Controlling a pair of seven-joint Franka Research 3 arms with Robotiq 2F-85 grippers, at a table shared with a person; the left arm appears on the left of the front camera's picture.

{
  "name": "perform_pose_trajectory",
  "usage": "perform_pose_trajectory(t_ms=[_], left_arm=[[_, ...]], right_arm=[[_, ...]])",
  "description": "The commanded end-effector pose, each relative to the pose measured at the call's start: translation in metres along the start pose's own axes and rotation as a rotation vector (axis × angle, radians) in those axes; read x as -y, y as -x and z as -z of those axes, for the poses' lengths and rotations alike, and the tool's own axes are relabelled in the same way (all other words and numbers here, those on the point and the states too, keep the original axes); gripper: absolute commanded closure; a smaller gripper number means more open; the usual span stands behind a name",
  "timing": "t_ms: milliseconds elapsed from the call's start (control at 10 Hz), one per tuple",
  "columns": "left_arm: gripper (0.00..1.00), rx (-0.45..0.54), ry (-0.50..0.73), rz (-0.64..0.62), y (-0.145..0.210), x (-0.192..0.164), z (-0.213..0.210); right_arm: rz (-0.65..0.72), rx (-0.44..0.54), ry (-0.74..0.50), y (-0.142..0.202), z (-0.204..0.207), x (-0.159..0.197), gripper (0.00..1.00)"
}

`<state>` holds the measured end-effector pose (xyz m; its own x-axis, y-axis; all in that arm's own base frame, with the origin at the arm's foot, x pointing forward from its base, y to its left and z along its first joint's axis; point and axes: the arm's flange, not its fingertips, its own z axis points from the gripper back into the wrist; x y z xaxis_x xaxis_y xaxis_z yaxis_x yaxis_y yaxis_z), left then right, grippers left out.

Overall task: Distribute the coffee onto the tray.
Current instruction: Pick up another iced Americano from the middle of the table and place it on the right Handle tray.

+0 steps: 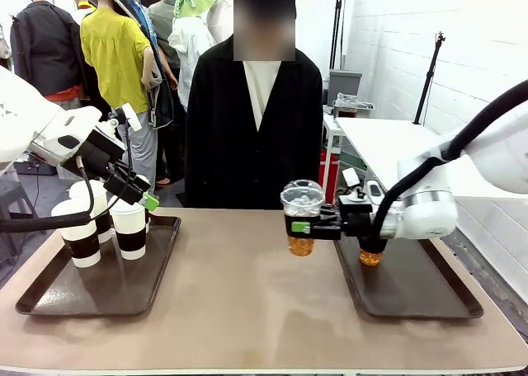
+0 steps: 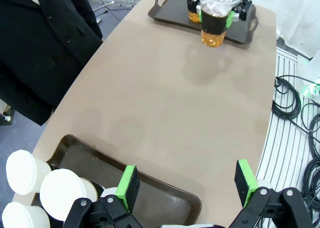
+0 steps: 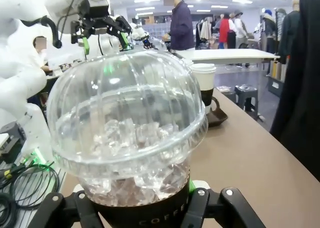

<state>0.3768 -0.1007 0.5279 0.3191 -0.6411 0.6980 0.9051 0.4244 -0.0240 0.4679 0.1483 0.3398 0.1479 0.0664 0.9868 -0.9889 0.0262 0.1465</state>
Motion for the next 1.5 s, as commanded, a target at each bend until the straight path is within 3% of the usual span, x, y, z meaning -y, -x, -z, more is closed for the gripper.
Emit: perform_pose_trajectory(t_ms=[0,500,800,1400], left_arm=[[0.00,0.023,0.017,0.014,0.002,-0.002,0.001],[0.00,0.023,0.017,0.014,0.002,-0.002,0.001],[0.00,0.023,0.017,0.014,0.002,-0.002,0.001],[0.00,0.023,0.017,0.014,0.002,-0.002,0.001]], right_arm=[[0.002,0.015,-0.021,-0.010,-0.026,-0.010,0.39],[0.018,0.040,0.037,0.005,-0.083,-0.027,0.39],[0.045,0.026,-0.002,0.020,-0.083,-0.035,0.39],[0.022,0.011,0.099,0.038,-0.127,-0.038,0.39]])
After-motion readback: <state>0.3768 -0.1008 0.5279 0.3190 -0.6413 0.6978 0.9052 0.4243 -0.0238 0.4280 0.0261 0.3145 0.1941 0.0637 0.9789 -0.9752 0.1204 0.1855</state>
